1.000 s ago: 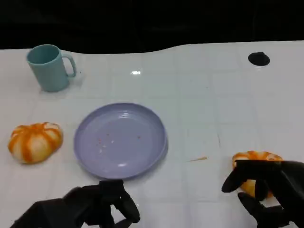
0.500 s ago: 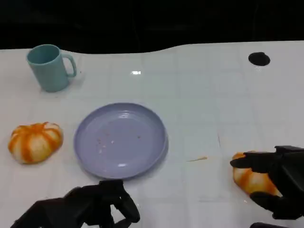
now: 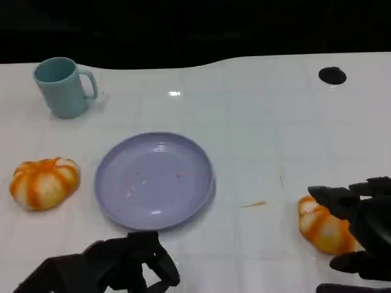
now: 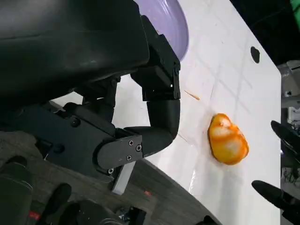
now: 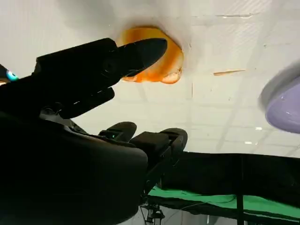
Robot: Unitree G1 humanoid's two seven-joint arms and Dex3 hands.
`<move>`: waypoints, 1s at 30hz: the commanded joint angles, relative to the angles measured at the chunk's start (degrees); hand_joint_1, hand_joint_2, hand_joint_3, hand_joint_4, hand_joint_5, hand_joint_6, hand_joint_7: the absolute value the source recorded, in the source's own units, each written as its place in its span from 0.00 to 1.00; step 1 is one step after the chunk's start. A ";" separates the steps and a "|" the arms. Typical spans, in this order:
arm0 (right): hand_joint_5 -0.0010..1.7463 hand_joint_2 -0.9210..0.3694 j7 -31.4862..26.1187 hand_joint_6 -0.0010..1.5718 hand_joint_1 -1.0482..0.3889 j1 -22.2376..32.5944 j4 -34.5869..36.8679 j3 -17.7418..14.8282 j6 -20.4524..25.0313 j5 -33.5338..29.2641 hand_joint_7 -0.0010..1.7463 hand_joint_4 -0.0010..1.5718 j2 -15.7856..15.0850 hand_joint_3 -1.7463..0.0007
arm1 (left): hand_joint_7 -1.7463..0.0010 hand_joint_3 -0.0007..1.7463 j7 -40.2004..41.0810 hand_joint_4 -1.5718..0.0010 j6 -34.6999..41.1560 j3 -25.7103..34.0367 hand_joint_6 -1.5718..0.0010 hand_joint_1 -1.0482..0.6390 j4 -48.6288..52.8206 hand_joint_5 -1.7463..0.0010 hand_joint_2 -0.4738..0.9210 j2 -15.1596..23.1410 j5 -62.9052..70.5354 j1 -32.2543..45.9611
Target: Grasp the bread from the table and place it into the plate.
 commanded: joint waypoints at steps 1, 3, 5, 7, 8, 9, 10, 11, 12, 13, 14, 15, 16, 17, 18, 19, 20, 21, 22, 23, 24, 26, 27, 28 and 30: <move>0.24 0.03 -0.21 0.19 0.32 -0.86 2.49 0.83 0.35 -0.93 0.00 0.05 -0.38 1.00 | 0.18 0.40 -0.36 0.60 -0.34 0.34 0.62 0.43 0.05 0.00 0.92 0.25 -0.69 0.08; 0.24 0.03 -0.33 0.19 0.32 -2.33 5.18 1.82 0.60 -1.95 0.00 0.06 -0.41 0.99 | 0.18 0.40 -0.37 0.60 -0.18 0.29 0.62 0.42 0.08 0.00 0.92 0.35 -0.54 -0.10; 0.23 0.02 -0.68 0.19 0.32 -3.79 7.87 2.65 0.81 -2.64 0.00 0.06 -0.41 0.99 | 0.18 0.40 -0.38 0.60 0.09 0.22 0.62 0.42 -0.03 0.00 0.92 0.44 -0.42 -0.19; 0.23 0.01 -0.99 0.19 0.32 -5.34 10.69 3.35 0.96 -3.09 0.00 0.06 -0.37 0.99 | 0.18 0.40 -0.37 0.60 0.15 0.20 0.61 0.42 -0.04 0.00 0.92 0.39 -0.49 -0.16; 0.23 0.01 -1.00 0.19 0.31 -6.00 11.80 3.71 1.12 -3.26 0.00 0.06 -0.39 0.99 | 0.18 0.40 -0.36 0.60 0.14 0.20 0.61 0.42 0.00 0.00 0.92 0.35 -0.52 -0.15; 0.22 0.00 -1.01 0.18 0.31 -6.41 12.42 3.98 1.29 -3.34 0.00 0.06 -0.44 0.99 | 0.18 0.40 -0.35 0.60 0.12 0.21 0.61 0.42 0.03 0.00 0.92 0.33 -0.54 -0.15; 0.22 0.00 -1.20 0.18 0.31 -7.26 13.96 4.56 1.41 -3.65 0.00 0.06 -0.53 0.99 | 0.18 0.40 -0.29 0.60 0.17 0.18 0.61 0.42 -0.02 0.00 0.92 0.33 -0.48 -0.17; 0.22 0.00 -1.45 0.19 0.30 -7.93 15.22 5.03 1.48 -3.88 0.00 0.06 -0.60 0.99 | 0.18 0.40 -0.25 0.60 0.20 0.16 0.62 0.41 -0.07 0.00 0.92 0.33 -0.42 -0.18; 0.22 0.00 -1.77 0.19 0.30 -8.72 16.82 5.58 1.50 -4.10 0.00 0.07 -0.61 0.99 | 0.18 0.40 -0.20 0.60 0.27 0.15 0.62 0.41 -0.15 0.00 0.92 0.31 -0.38 -0.17; 0.21 0.00 -2.40 0.19 0.30 -9.39 18.35 6.08 1.48 -4.22 0.00 0.06 -0.57 0.98 | 0.18 0.40 -0.15 0.60 0.33 0.15 0.62 0.41 -0.23 0.00 0.92 0.29 -0.36 -0.14; 0.21 0.00 -3.30 0.19 0.30 -10.10 20.07 6.58 1.43 -4.17 0.00 0.07 -0.39 0.98 | 0.18 0.39 -0.10 0.60 0.32 0.12 0.62 0.41 -0.34 0.00 0.92 0.35 -0.21 -0.13; 0.21 0.00 -4.10 0.19 0.29 -10.67 21.42 7.01 1.44 -4.08 0.01 0.07 -0.27 0.98 | 0.18 0.39 -0.09 0.60 0.23 0.10 0.61 0.41 -0.40 0.00 0.92 0.41 -0.08 -0.13; 0.21 0.00 -5.06 0.20 0.29 -11.44 23.32 7.51 1.52 -3.92 0.01 0.08 0.01 0.97 | 0.18 0.39 -0.12 0.60 0.06 0.10 0.61 0.41 -0.44 0.00 0.92 0.45 -0.04 -0.11; 0.21 0.00 -5.80 0.20 0.30 -12.05 24.79 7.94 1.62 -3.77 0.01 0.08 0.18 0.96 | 0.18 0.39 -0.14 0.60 -0.06 0.09 0.61 0.41 -0.46 0.00 0.92 0.46 -0.03 -0.08; 0.20 0.00 -6.43 0.20 0.30 -12.75 26.42 8.46 1.88 -3.77 0.01 0.08 0.35 0.96 | 0.18 0.39 -0.15 0.60 -0.03 0.08 0.61 0.41 -0.55 0.00 0.92 0.44 -0.06 -0.05; 0.20 0.00 -6.85 0.20 0.30 -13.51 28.08 9.04 2.33 -3.88 0.01 0.08 0.53 0.96 | 0.18 0.39 -0.14 0.60 0.08 0.06 0.61 0.41 -0.65 0.00 0.92 0.38 -0.11 -0.02; 0.19 0.00 -7.22 0.20 0.29 -14.14 29.41 9.52 2.74 -3.91 0.00 0.08 0.66 0.95 | 0.18 0.39 -0.10 0.60 0.20 0.03 0.61 0.41 -0.76 0.00 0.92 0.34 -0.13 0.01; 0.19 0.00 -7.85 0.20 0.29 -14.74 30.80 9.91 3.03 -3.77 0.00 0.08 0.87 0.94 | 0.18 0.40 -0.07 0.60 0.26 -0.02 0.61 0.41 -0.84 0.00 0.92 0.34 -0.06 0.02; 0.18 0.00 -8.57 0.20 0.30 -15.23 32.00 10.23 3.25 -3.54 0.01 0.09 1.06 0.94 | 0.18 0.40 -0.04 0.60 0.28 -0.06 0.61 0.42 -0.90 0.00 0.92 0.35 0.02 0.03; 0.18 0.00 -9.54 0.20 0.30 -15.80 33.58 10.50 3.41 -3.08 0.01 0.09 1.43 0.94 | 0.18 0.40 -0.02 0.60 0.38 -0.10 0.61 0.42 -1.03 0.00 0.92 0.36 0.06 0.05; 0.18 0.00 -10.26 0.21 0.30 -16.27 34.80 10.74 3.60 -2.64 0.01 0.09 1.69 0.94 | 0.18 0.40 -0.01 0.60 0.45 -0.13 0.61 0.42 -1.13 0.00 0.92 0.37 0.09 0.06; 0.17 0.00 -10.92 0.20 0.31 -17.16 36.77 11.12 4.14 -1.79 0.01 0.09 2.16 0.94 | 0.17 0.40 0.02 0.60 0.50 -0.15 0.62 0.42 -1.24 0.00 0.92 0.37 0.11 0.09; 0.17 0.00 -11.16 0.21 0.31 -17.70 37.93 11.34 4.48 -1.39 0.01 0.09 2.44 0.94 | 0.17 0.40 0.05 0.60 0.50 -0.16 0.62 0.42 -1.31 0.00 0.92 0.37 0.16 0.11; 0.17 0.00 -11.39 0.21 0.31 -18.09 38.75 11.53 4.73 -1.07 0.01 0.10 2.59 0.93 | 0.17 0.40 0.07 0.60 0.52 -0.18 0.62 0.41 -1.37 0.00 0.92 0.37 0.20 0.12; 0.17 0.00 -13.09 0.23 0.32 -19.11 41.28 11.83 4.80 -0.28 0.02 0.12 3.05 0.93 | 0.17 0.40 0.11 0.60 0.86 -0.19 0.62 0.41 -1.62 0.00 0.92 0.38 0.25 0.14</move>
